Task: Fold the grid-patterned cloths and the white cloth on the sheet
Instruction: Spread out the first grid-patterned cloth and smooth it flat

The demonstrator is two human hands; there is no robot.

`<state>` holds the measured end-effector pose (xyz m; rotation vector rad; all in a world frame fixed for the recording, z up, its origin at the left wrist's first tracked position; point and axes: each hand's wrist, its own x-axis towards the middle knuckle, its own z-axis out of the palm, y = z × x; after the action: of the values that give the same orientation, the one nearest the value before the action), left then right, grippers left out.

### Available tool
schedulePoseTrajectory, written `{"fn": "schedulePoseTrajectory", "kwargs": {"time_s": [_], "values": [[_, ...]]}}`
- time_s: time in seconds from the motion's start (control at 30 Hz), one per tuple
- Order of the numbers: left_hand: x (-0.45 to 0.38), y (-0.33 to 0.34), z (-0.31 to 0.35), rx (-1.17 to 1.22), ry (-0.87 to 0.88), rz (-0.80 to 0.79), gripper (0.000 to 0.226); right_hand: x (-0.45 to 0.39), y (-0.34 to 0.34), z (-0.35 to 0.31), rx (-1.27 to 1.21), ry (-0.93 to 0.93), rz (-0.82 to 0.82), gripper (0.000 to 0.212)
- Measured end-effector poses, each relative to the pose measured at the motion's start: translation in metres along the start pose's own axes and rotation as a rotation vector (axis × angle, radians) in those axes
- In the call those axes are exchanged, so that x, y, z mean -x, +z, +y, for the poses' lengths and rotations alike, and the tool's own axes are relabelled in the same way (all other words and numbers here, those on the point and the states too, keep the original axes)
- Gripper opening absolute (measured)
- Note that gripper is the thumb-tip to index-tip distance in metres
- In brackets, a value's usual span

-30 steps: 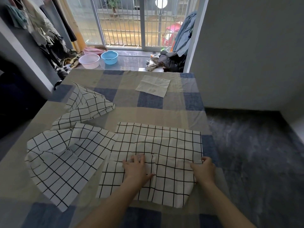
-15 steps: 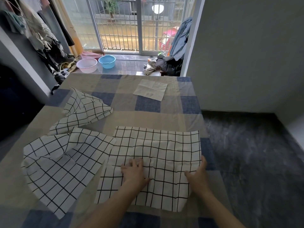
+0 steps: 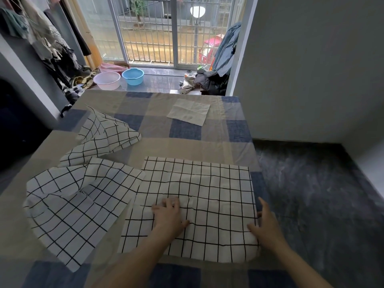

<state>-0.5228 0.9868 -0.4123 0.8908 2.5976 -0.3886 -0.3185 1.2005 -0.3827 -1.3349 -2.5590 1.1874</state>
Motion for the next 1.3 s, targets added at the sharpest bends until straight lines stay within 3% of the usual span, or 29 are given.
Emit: {"fn": "schedulePoseTrajectory", "kwargs": {"time_s": [0.13,0.2,0.3,0.4,0.53,0.67,0.83,0.97,1.07,1.17,1.3], "values": [[0.016,0.008,-0.014,0.157,0.089,0.293,0.062,-0.011,0.008,-0.002,0.208,0.142,0.077,0.091],[0.021,0.018,-0.02,0.215,0.101,0.349,0.055,-0.015,0.017,-0.016,0.203,0.146,0.179,0.08],[0.027,0.033,-0.026,0.33,0.145,0.394,0.048,-0.017,0.036,-0.038,0.31,-0.102,0.288,0.065],[0.031,0.05,-0.031,0.333,0.327,0.445,0.047,-0.017,0.064,-0.056,0.415,-0.404,0.183,0.061],[0.031,0.065,-0.035,0.325,0.33,0.352,0.056,-0.021,0.101,-0.072,0.446,-0.451,0.012,0.057],[0.031,0.076,-0.044,0.289,0.228,0.273,0.065,-0.027,0.111,-0.055,0.489,-0.326,-0.078,0.061],[0.039,0.088,-0.075,0.329,0.194,0.256,0.064,-0.035,0.086,-0.011,0.575,-0.284,-0.024,0.064],[0.031,0.062,-0.073,0.472,0.134,0.422,0.042,-0.035,0.069,-0.004,0.499,-0.135,0.06,0.067],[0.004,0.031,-0.041,0.506,0.255,0.496,0.037,-0.04,0.074,-0.042,0.387,-0.272,0.137,0.057],[-0.027,0.011,-0.003,0.486,0.405,0.391,0.047,-0.06,0.097,-0.081,0.389,-0.44,0.091,0.055],[-0.057,0.011,0.016,0.355,0.407,0.225,0.057,-0.081,0.121,-0.075,0.483,-0.368,-0.016,0.057]]}}
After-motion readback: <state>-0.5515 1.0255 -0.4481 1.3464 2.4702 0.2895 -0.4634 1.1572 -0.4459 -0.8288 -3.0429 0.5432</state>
